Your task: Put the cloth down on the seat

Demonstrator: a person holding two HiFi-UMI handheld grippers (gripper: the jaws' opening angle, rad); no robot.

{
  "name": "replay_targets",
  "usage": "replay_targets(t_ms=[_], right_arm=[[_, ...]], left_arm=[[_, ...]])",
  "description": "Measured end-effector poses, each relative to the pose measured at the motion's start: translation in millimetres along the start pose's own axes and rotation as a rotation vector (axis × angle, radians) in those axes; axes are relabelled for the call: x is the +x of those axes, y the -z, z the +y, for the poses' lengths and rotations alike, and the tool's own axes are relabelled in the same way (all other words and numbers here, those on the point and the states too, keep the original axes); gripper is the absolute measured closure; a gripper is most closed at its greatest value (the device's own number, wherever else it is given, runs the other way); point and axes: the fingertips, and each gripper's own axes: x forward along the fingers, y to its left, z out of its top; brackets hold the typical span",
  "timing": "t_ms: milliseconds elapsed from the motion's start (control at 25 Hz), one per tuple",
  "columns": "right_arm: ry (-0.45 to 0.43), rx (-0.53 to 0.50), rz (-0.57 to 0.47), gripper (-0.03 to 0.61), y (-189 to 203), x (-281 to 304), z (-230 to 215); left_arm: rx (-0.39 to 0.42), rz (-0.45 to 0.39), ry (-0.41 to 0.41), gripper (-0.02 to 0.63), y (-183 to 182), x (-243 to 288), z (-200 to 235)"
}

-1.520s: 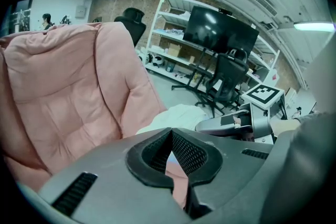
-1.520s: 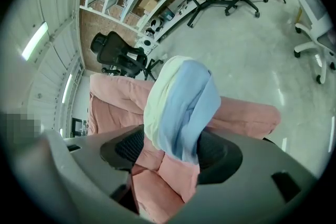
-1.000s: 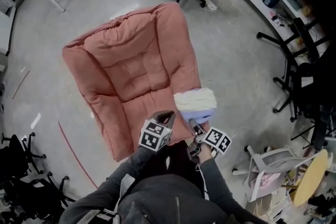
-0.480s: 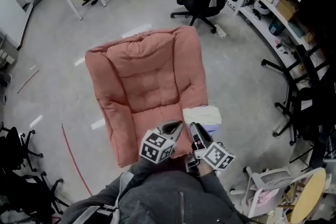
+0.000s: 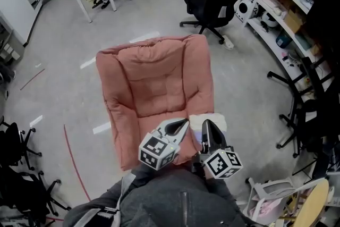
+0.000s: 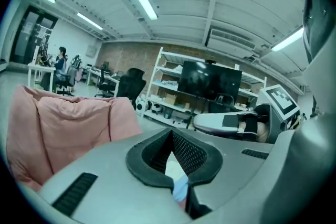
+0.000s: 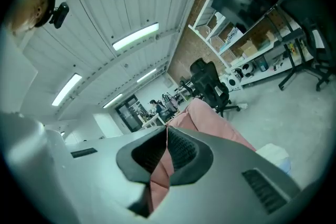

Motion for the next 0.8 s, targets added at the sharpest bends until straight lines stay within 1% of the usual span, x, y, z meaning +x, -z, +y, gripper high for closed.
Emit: replay_targets(t_ms=[80, 160, 280, 440, 640, 800], right_arm=[[0.011, -0.001, 0.007, 0.566, 3, 2, 1], [0.004, -0.013, 0.01, 0.566, 5, 6, 5], [-0.015, -0.051, 0.013, 0.566, 5, 9, 11], [-0.017, -0.089, 0.022, 0.568, 6, 9, 16], [0.0, -0.094, 0.03, 0.568, 7, 8, 11], [0.015, -0.092, 0.035, 0.568, 7, 6, 7]], left_arm=[[0.023, -0.004, -0.004, 0.614, -1, -2, 1], [0.034, -0.012, -0.01, 0.614, -2, -3, 4], [0.03, -0.013, -0.015, 0.614, -1, -3, 6], [0.036, -0.005, -0.004, 0.614, 0, -2, 3], [0.037, 0.0, 0.018, 0.614, 1, 3, -3], [0.033, 0.005, 0.018, 0.614, 2, 6, -4]])
